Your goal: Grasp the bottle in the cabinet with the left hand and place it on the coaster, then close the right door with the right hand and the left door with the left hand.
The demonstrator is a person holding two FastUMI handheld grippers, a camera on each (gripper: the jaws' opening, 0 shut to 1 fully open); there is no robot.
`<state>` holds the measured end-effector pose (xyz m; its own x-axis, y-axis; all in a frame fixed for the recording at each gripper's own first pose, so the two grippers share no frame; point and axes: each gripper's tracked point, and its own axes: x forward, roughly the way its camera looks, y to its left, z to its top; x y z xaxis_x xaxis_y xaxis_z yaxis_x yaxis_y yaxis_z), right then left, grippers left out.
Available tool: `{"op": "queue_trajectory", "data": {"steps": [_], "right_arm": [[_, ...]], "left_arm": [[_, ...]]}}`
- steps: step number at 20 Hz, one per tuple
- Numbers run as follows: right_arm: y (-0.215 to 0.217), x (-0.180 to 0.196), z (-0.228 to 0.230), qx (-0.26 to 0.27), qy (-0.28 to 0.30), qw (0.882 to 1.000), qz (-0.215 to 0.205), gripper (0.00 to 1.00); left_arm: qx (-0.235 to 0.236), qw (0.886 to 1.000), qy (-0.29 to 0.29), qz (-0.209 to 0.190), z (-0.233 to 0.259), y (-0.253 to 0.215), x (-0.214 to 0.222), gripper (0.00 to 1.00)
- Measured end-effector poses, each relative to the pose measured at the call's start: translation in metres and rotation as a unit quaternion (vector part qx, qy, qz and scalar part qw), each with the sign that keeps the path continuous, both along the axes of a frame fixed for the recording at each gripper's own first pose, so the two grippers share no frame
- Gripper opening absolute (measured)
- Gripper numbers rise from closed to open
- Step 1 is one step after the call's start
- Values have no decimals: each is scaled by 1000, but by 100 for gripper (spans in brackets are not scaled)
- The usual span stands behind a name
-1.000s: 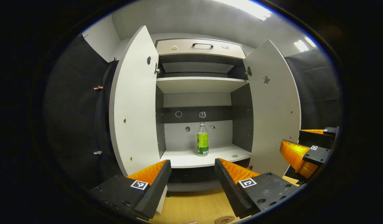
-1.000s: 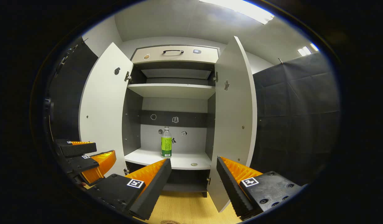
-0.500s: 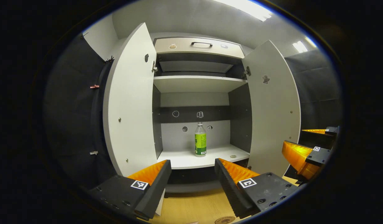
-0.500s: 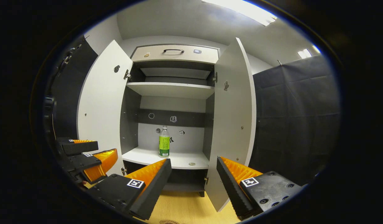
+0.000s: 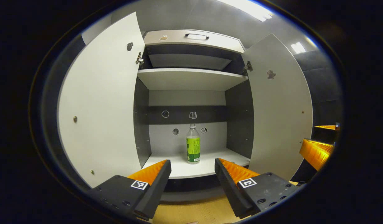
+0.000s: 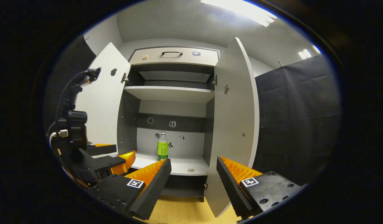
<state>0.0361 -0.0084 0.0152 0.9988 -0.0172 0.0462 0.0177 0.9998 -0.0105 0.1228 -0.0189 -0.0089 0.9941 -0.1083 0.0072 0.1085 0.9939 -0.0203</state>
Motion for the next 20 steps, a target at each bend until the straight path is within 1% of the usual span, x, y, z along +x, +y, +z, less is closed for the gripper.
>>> {"op": "queue_trajectory", "data": {"steps": [3,7,12,15,19,20], "right_arm": [[6,26,-1,13,-6,1000,27,97],[2,57,-17,-5,8,999,43,97],[3,86,-25,-18,10,998,64,97],[6,101,-32,-23,16,997,76,97],[12,117,-39,-33,17,995,88,98],[13,122,-41,-33,16,995,92,96]], "left_arm": [[-1,1000,-7,1,2,-7,43,90],[-6,1000,-7,-2,-7,-20,96,90],[-6,1000,-4,0,-21,-29,158,90],[2,1000,-1,12,-31,-26,193,90],[9,1000,0,20,-41,-24,229,90],[7,1000,1,21,-44,-24,238,90]]}}
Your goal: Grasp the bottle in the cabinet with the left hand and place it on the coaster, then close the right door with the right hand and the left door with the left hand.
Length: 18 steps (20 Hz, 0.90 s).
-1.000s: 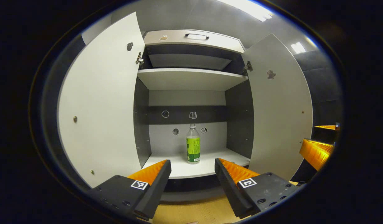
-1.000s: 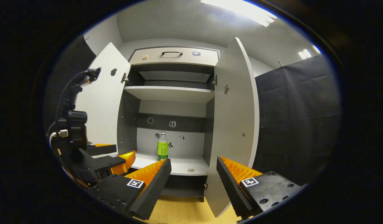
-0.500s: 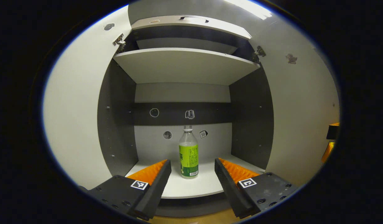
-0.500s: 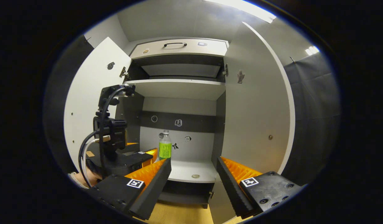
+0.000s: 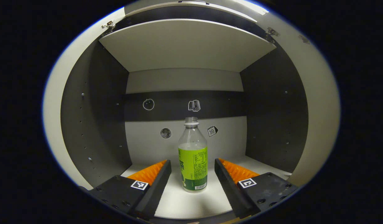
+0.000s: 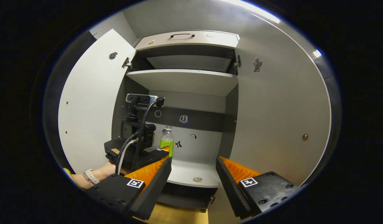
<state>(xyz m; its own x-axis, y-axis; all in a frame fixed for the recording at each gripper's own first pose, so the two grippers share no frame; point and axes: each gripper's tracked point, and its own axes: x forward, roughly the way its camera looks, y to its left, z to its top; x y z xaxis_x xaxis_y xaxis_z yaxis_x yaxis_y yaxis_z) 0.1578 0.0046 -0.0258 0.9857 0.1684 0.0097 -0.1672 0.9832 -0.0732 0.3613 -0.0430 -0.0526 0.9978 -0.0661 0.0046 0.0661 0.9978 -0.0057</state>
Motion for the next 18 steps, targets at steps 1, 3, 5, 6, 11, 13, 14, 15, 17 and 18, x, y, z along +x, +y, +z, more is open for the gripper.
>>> {"op": "queue_trajectory", "data": {"steps": [1,3,5,6,11,13,14,15,17,18], "right_arm": [[2,3,-1,2,0,1000,5,96],[5,7,-6,6,4,1000,10,96],[7,13,-9,8,9,1000,12,96],[7,21,-10,7,13,1000,12,96],[6,42,-13,10,24,1000,9,96],[2,48,-13,12,24,1000,6,96],[1,51,-13,14,25,1000,4,96],[0,53,-13,16,27,1000,2,96],[-2,55,-15,21,31,999,1,96],[-3,56,-16,21,31,999,0,96]], "left_arm": [[-4,1000,2,0,-2,0,8,89],[-12,1000,7,-4,-6,-2,20,89],[-14,1000,11,-2,-8,-1,31,90],[-12,1000,11,-2,-9,-1,37,89],[-4,1000,24,-6,-15,-3,60,89],[-2,1000,28,-7,-17,-6,67,94],[-3,1000,29,-6,-17,-7,69,89],[-4,1000,30,-6,-17,-7,68,84],[-5,999,32,-5,-17,-6,66,78],[-7,999,33,-4,-15,-6,65,80]]}}
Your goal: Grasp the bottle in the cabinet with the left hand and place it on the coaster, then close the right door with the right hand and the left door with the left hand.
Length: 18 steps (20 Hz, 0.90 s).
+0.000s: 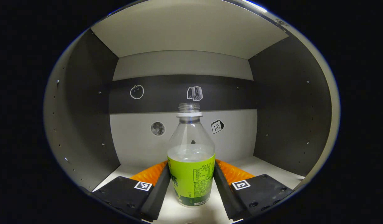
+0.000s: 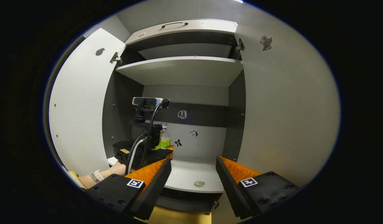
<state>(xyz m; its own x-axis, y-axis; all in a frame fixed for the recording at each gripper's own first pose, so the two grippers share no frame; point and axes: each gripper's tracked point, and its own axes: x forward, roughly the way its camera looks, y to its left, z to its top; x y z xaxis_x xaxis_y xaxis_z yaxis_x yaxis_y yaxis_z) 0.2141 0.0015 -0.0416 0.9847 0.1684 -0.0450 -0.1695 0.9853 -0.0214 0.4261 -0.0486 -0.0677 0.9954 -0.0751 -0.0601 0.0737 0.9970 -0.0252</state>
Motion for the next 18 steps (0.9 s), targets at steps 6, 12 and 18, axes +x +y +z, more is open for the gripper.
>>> {"op": "queue_trajectory", "data": {"steps": [6,12,18], "right_arm": [[-5,-11,4,-5,-9,1000,-7,96],[-10,-52,13,-22,-34,999,-23,96],[-3,-117,23,-26,-40,998,-32,96]], "left_arm": [[-38,999,-10,-8,20,6,-41,80],[-50,998,-26,-15,32,11,-107,80],[-37,999,-16,-21,24,16,-182,80]]}}
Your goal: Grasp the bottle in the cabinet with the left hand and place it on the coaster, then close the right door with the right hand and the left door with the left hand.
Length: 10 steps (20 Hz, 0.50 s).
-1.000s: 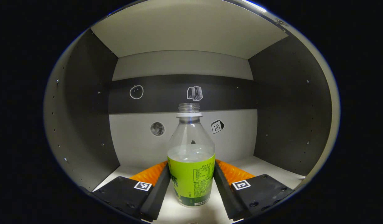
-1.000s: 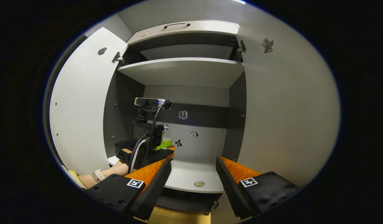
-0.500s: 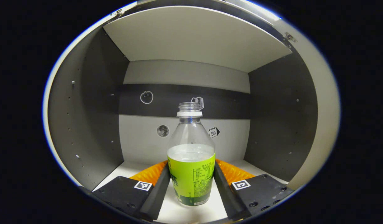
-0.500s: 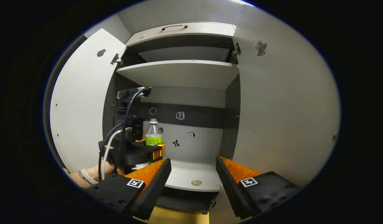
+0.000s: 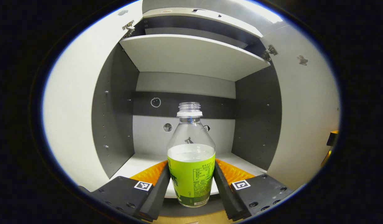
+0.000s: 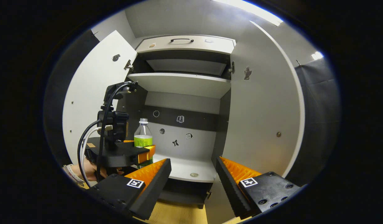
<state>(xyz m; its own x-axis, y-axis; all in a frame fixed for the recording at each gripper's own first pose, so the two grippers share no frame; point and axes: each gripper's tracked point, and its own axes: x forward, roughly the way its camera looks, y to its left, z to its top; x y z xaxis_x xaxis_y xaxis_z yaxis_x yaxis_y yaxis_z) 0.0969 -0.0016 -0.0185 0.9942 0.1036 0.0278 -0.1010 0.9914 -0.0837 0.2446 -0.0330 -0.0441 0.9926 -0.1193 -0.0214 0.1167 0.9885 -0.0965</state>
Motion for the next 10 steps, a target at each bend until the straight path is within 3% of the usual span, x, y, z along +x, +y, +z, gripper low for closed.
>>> {"op": "queue_trajectory", "data": {"steps": [5,10], "right_arm": [[3,-48,2,-1,8,1000,-13,96],[-15,-76,-10,10,30,998,-50,96]], "left_arm": [[-2,1000,6,-8,-6,2,-51,78],[-13,999,-5,-50,-20,-13,-106,80]]}}
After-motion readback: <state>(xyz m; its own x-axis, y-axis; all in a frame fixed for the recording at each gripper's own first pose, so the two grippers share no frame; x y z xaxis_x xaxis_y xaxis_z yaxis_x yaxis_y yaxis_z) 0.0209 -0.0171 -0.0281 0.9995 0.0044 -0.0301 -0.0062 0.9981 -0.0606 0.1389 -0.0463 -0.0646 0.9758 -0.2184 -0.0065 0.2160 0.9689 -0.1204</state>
